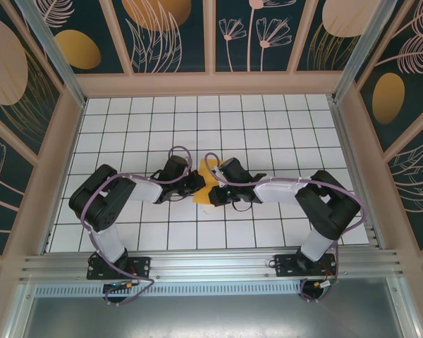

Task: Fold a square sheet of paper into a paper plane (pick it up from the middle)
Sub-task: Fold the triangle a second time at the center of the table.

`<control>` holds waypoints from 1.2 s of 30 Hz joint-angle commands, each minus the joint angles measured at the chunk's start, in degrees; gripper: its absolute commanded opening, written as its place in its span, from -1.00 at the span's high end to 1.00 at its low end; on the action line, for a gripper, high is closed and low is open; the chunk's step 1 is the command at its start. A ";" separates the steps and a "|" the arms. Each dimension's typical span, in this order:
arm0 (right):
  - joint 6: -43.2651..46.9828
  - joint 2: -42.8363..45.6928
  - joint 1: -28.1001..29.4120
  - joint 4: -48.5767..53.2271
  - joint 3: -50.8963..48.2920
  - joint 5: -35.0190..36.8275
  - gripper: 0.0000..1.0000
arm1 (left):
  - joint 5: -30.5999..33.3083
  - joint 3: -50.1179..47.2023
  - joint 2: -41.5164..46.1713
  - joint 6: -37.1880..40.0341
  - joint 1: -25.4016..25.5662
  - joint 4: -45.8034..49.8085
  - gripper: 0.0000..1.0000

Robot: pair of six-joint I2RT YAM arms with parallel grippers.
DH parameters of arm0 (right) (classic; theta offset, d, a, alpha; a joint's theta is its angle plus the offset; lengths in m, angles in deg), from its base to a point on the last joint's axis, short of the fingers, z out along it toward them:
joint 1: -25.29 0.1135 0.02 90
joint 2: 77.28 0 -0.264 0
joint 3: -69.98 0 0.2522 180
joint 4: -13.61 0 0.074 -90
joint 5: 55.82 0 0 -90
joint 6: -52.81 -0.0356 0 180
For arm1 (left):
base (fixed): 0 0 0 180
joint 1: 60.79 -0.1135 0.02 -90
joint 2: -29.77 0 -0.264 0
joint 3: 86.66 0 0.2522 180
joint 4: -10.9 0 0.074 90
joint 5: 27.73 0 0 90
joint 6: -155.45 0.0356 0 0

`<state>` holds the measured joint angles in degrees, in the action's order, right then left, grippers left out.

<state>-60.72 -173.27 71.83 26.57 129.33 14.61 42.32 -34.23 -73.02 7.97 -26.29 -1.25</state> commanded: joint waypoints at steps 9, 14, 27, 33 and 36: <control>-2.39 -3.09 -1.28 -4.49 -3.28 -3.11 0.97 | 0.08 -0.19 -0.56 1.40 0.11 3.30 0.93; -2.62 -2.83 -1.46 -4.59 -3.36 -3.80 0.97 | 0.23 -0.22 -0.51 1.39 0.08 3.50 0.93; -12.85 3.31 -1.65 -7.41 -3.04 -5.24 0.99 | 0.52 -0.45 -0.41 1.45 0.06 3.77 0.93; -17.81 1.81 -1.85 -6.50 -1.56 -1.98 0.99 | 0.52 -0.40 -0.30 1.54 0.01 3.76 0.93; -19.56 -0.18 -2.37 -7.45 -1.55 -2.65 0.99 | 0.28 -0.31 -0.52 1.52 0.05 3.67 0.93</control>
<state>-76.72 -171.49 70.13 20.14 126.95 11.66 42.17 -34.23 -73.02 8.23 -26.29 -1.23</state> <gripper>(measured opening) 0.058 0.060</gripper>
